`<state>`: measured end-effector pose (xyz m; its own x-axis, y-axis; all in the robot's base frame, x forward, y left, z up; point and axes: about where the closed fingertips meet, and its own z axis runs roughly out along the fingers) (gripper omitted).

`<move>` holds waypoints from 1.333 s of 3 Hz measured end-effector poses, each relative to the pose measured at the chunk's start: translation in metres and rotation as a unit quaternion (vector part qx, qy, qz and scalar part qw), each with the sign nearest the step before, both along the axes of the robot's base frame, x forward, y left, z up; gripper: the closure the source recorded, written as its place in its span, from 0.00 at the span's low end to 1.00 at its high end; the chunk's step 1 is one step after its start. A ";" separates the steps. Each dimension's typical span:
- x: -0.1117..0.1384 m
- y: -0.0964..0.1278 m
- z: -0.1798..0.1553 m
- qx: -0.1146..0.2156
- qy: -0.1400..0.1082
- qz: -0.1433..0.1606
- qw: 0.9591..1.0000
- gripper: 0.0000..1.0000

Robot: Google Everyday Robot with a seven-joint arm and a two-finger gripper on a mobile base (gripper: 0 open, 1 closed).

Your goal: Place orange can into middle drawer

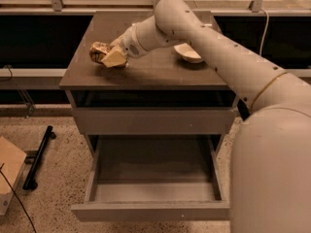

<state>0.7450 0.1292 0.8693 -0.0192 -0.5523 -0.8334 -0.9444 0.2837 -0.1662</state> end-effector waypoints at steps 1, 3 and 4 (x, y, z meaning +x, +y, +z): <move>-0.046 -0.016 0.008 0.003 -0.008 0.019 1.000 1.00; -0.188 -0.062 -0.003 -0.003 0.005 0.069 0.998 1.00; -0.235 -0.080 -0.029 -0.008 0.043 0.059 0.997 1.00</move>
Offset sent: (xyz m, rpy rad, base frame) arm -0.1962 -0.0703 -0.0022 -0.0509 -0.0049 0.1842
